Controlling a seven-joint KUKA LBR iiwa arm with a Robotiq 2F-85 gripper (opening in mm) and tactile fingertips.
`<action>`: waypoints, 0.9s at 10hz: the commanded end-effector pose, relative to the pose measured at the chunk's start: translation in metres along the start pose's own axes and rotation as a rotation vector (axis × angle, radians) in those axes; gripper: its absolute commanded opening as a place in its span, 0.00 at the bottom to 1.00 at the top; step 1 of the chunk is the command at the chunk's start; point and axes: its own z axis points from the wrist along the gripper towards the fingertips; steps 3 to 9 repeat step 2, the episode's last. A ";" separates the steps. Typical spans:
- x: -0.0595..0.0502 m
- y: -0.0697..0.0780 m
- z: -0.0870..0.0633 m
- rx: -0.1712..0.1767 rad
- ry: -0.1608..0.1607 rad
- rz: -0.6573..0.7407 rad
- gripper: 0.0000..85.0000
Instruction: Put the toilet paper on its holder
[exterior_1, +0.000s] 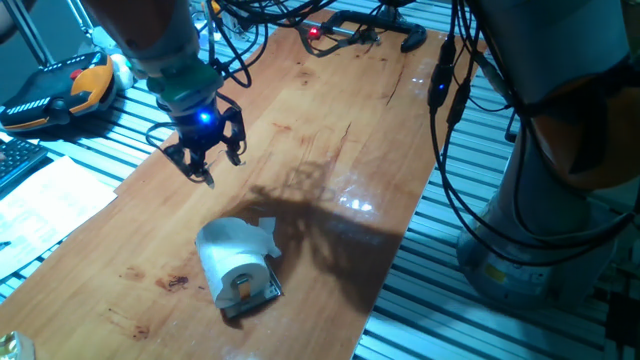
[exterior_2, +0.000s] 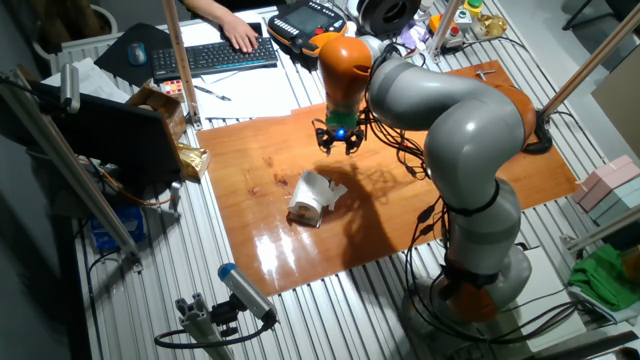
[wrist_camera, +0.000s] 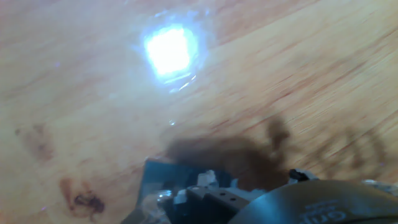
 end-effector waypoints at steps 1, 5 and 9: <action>0.000 0.000 0.000 -0.003 0.001 0.000 0.65; -0.001 0.000 0.001 -0.003 0.001 -0.004 0.65; -0.001 0.000 0.001 -0.003 0.001 -0.004 0.65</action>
